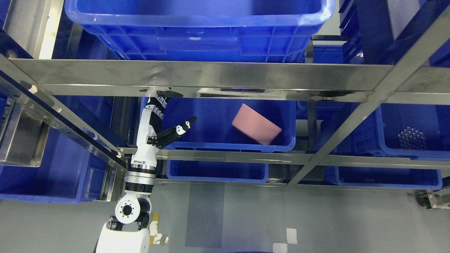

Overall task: Place storage box into left shelf container
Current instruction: 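Withdraw the open left hand out of the shelf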

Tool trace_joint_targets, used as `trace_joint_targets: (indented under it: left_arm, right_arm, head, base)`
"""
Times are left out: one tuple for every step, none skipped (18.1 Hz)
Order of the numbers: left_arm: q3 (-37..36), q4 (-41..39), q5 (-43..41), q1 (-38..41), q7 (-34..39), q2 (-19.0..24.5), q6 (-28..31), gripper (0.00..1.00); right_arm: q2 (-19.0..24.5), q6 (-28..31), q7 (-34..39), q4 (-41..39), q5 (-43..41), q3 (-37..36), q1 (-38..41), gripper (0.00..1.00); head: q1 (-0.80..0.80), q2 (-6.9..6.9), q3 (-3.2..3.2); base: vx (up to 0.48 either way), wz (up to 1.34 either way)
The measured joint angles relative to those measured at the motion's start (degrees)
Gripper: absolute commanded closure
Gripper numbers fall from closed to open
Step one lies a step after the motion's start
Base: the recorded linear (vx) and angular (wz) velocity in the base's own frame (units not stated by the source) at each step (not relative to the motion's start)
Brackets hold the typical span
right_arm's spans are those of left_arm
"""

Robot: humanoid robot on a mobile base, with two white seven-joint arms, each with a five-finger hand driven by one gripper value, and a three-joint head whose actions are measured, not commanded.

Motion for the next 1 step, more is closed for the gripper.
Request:
trace_joint_targets:
  left_arm:
    - [0.05, -0.26, -0.01, 0.08, 0.01, 0.00, 0.00, 0.00]
  right_arm:
    - [0.00, 0.02, 0.00, 0.00, 0.00, 0.00, 0.00, 0.00]
  head:
    - [0.00, 0.00, 0.00]
  base:
    - [0.002, 0.03]
